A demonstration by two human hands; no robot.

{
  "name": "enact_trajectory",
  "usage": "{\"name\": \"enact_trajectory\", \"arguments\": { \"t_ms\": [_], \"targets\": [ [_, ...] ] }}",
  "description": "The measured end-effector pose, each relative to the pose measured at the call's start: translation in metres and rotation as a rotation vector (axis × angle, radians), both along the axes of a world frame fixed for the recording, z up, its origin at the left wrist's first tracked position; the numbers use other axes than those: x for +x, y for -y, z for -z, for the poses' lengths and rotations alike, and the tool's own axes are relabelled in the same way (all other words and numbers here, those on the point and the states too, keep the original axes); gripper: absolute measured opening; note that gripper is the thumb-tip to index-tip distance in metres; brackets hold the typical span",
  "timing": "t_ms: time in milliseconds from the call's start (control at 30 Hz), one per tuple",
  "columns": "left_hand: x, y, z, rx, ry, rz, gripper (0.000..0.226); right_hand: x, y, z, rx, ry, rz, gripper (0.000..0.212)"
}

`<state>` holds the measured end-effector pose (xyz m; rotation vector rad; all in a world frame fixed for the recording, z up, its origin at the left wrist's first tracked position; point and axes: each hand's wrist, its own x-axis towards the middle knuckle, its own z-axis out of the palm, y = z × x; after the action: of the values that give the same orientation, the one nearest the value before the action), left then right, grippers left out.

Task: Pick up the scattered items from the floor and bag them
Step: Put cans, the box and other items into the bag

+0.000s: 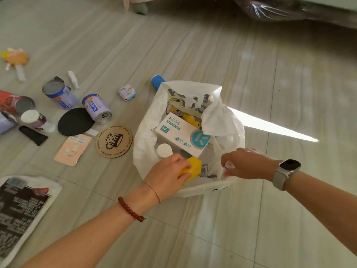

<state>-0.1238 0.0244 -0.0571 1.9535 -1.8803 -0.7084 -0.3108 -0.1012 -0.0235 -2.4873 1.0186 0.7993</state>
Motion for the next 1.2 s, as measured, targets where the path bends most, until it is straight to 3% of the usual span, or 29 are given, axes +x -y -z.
{"name": "enact_trajectory", "arguments": {
  "t_ms": [100,200,300,433,567,667,800,867,1000,1100,1200],
  "targets": [
    [0.000,0.000,0.011,0.025,0.064,0.082,0.037,0.010,-0.006,0.006,-0.131,0.176,0.163,0.033],
    [0.006,0.007,0.017,-0.106,0.232,0.089,0.035,0.018,-0.009,0.010,-0.190,0.250,0.254,0.040],
    [0.008,-0.002,0.010,-0.321,0.227,-0.026,0.028,0.028,-0.013,0.011,-0.390,0.423,0.083,0.036],
    [0.037,-0.042,0.009,-0.383,0.159,-0.198,0.025,0.074,-0.036,0.005,-0.351,0.703,-0.200,0.028],
    [0.096,-0.102,0.014,-0.255,0.155,-0.503,0.025,0.145,-0.081,0.008,-0.131,0.768,-0.346,0.032],
    [0.148,-0.158,0.013,-0.099,0.250,-0.739,0.028,0.195,-0.115,0.025,0.009,0.738,-0.431,0.035],
    [0.216,-0.235,0.013,0.137,0.293,-1.295,0.051,0.247,-0.154,0.050,0.126,0.605,-0.397,0.042],
    [0.243,-0.263,0.016,0.207,0.202,-1.520,0.068,0.268,-0.168,0.060,0.156,0.535,-0.361,0.043],
    [0.283,-0.294,0.033,0.206,-0.170,-1.857,0.090,0.314,-0.191,0.075,0.159,0.462,-0.299,0.046],
    [0.295,-0.306,0.039,0.009,-0.345,-1.924,0.074,0.358,-0.208,0.089,0.208,0.452,-0.081,0.048],
    [0.300,-0.312,0.034,-0.151,-0.515,-1.748,0.049,0.394,-0.228,0.099,0.250,0.427,0.037,0.044]
  ]
}}
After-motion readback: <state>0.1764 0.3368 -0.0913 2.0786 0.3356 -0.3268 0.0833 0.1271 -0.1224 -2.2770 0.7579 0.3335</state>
